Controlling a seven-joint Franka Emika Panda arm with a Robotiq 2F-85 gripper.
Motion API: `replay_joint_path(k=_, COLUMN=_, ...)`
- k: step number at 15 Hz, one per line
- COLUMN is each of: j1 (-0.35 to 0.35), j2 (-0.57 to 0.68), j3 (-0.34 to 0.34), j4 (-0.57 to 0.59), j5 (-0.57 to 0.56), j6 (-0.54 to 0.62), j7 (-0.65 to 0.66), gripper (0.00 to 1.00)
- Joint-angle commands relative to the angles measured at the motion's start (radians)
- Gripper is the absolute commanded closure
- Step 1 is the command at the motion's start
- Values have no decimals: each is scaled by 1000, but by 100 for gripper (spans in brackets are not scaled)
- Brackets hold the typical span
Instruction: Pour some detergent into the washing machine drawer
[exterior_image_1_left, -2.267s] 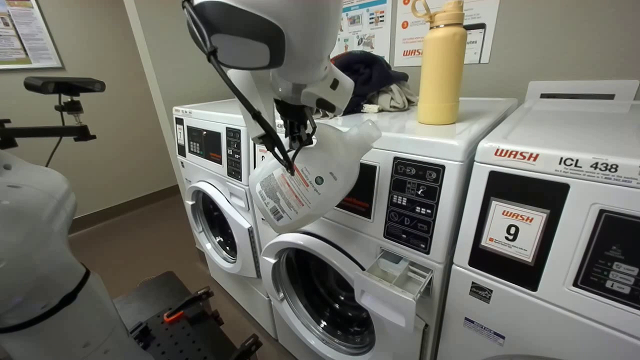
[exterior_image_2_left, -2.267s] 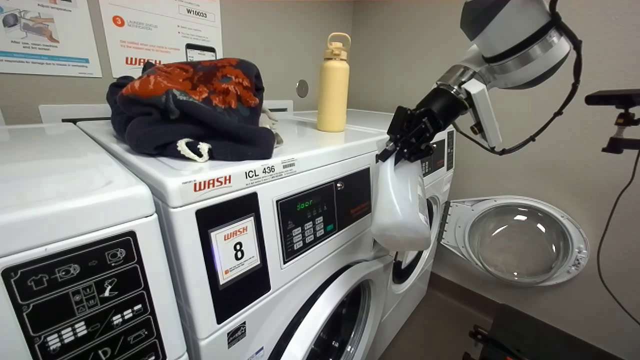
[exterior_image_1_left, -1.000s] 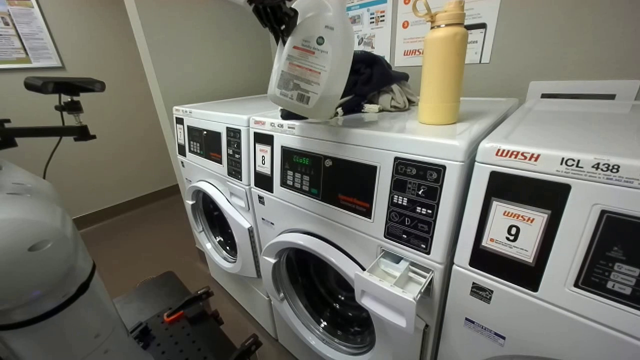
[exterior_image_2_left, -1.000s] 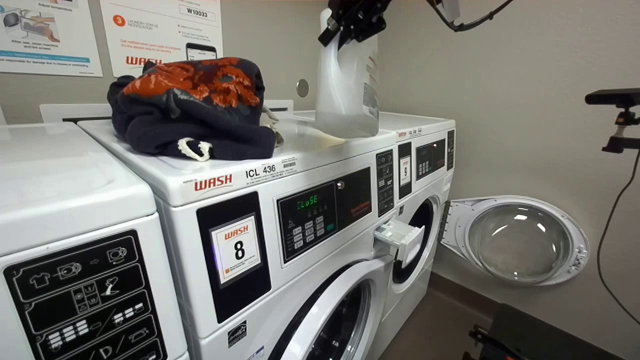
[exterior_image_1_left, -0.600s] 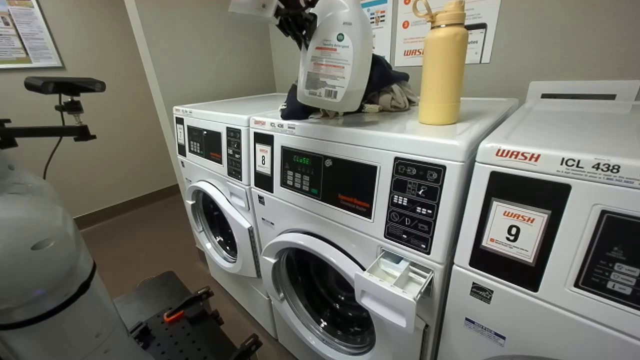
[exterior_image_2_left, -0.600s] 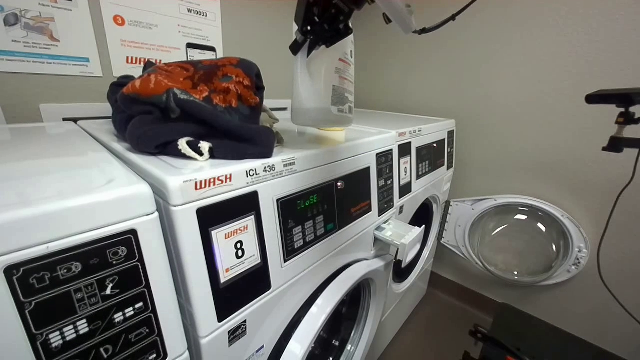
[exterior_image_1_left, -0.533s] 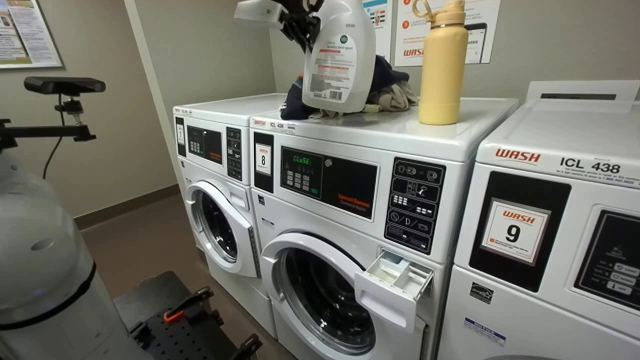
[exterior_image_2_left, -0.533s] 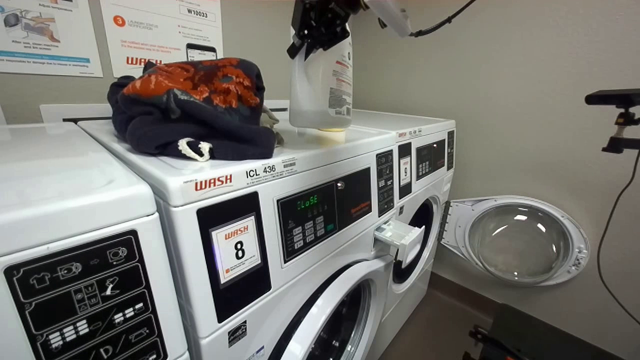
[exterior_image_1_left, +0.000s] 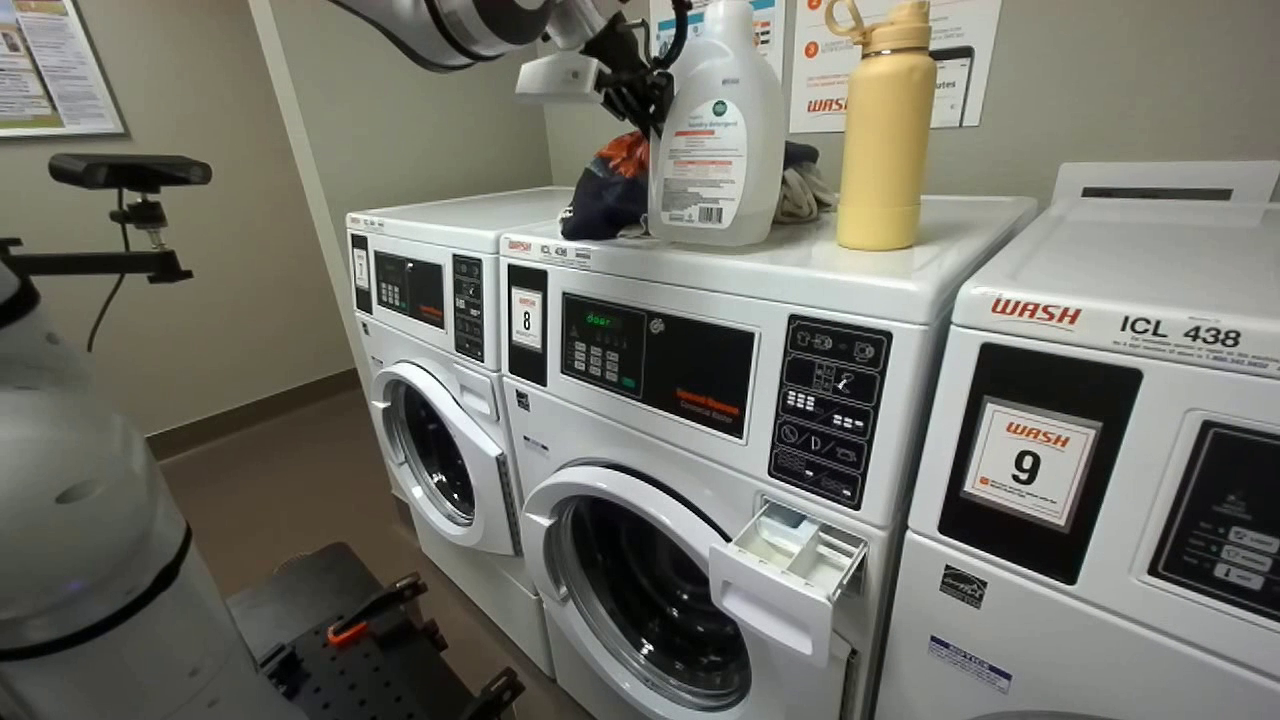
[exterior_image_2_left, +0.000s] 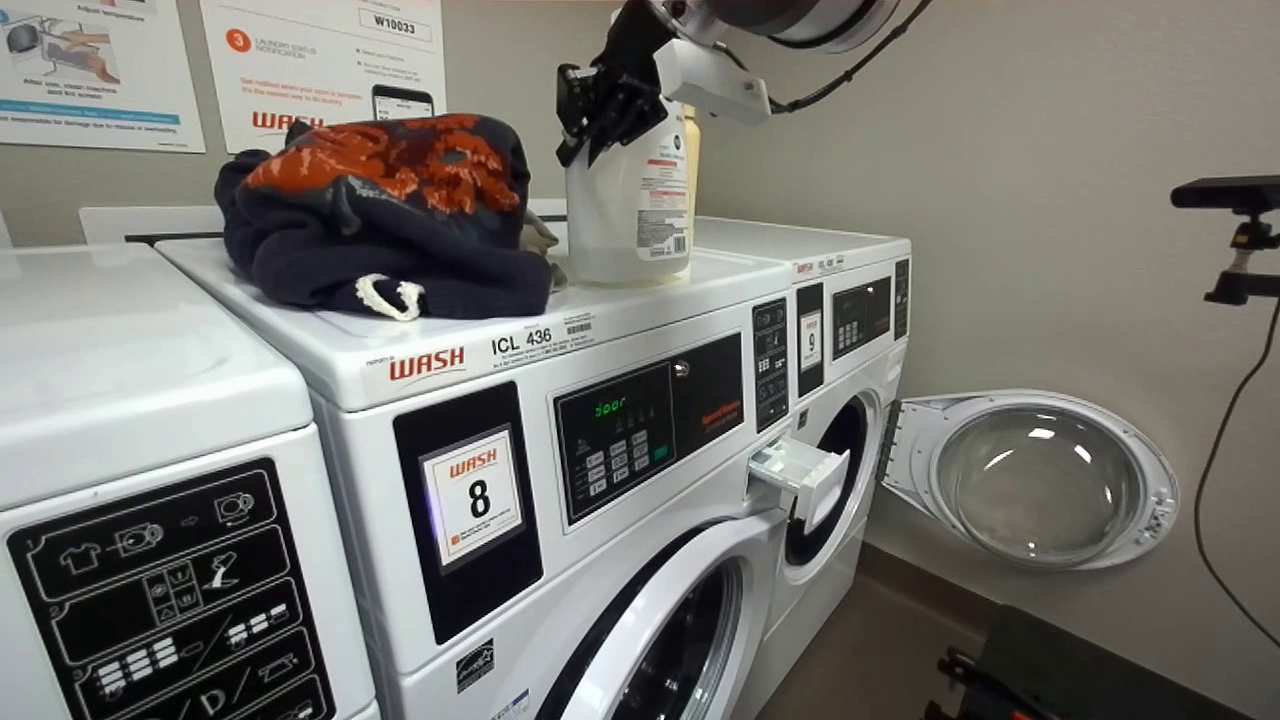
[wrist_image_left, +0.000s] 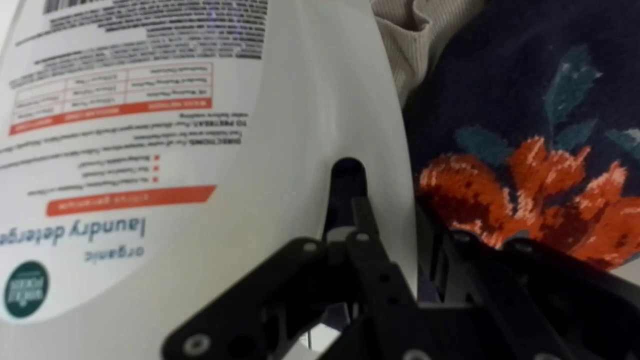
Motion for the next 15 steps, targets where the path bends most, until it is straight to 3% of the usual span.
replay_joint_path(k=1, j1=-30, j2=-15, j3=18, j4=11, j5=-79, j6=33, j7=61, gripper=94)
replay_joint_path(k=2, j1=-32, j2=-18, j3=19, j4=7, j5=-93, j6=30, j7=73, gripper=94)
replay_joint_path(k=3, j1=-32, j2=-21, j3=20, j4=5, j5=-103, j6=27, j7=81, gripper=58)
replay_joint_path(k=10, j1=-23, j2=-63, j3=30, j4=7, j5=-112, j6=2, j7=79, gripper=7)
replay_joint_path(k=11, j1=-19, j2=-71, j3=32, j4=8, j5=-107, j6=-10, j7=76, gripper=1)
replay_joint_path(k=15, j1=-9, j2=-138, j3=64, j4=5, j5=-114, j6=-135, j7=76, gripper=0)
